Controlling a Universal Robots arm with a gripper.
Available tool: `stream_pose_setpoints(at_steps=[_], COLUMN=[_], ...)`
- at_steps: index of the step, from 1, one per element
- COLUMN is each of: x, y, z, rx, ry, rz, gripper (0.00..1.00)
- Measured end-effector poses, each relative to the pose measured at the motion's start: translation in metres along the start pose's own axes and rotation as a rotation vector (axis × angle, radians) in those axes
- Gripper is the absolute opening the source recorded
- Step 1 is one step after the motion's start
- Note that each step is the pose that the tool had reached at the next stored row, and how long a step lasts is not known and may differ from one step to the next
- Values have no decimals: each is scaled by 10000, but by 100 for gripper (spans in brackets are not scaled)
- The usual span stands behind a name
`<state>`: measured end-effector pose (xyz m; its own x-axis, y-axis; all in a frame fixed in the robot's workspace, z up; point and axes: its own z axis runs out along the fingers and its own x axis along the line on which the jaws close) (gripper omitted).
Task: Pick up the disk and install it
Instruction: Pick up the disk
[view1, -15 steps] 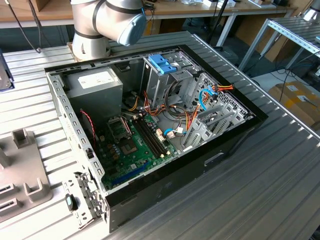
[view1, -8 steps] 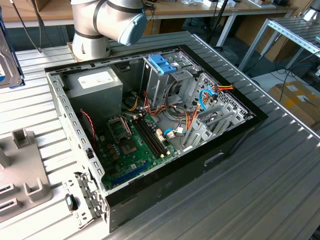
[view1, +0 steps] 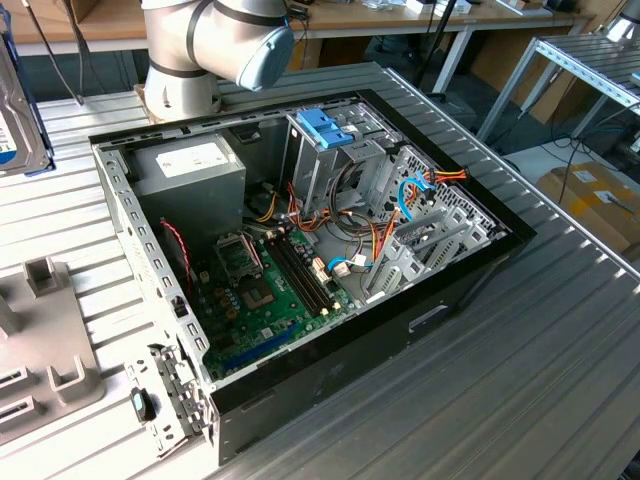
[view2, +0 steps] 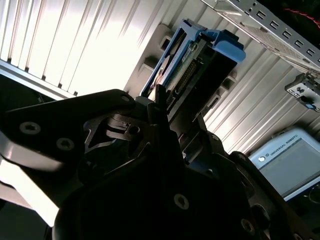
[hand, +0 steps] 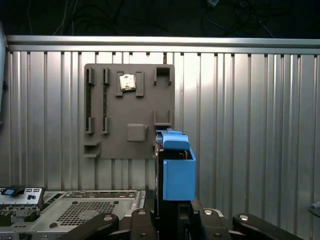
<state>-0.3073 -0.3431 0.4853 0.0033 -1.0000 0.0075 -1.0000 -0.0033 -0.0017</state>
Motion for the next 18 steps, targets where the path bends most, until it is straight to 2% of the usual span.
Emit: stream_pose_setpoints(at_steps=[3, 4, 5, 7, 14, 18], x=[0, 0, 0, 1, 1, 2], y=[-65, -108, -204, -294, -457, -600], z=[0, 0, 1, 1, 1, 1], rx=[1, 0, 1, 1, 1, 0], ry=[0, 0, 0, 0, -1, 0], rz=[0, 0, 1, 1, 1, 1], gripper=[35, 35, 35, 35, 35, 35])
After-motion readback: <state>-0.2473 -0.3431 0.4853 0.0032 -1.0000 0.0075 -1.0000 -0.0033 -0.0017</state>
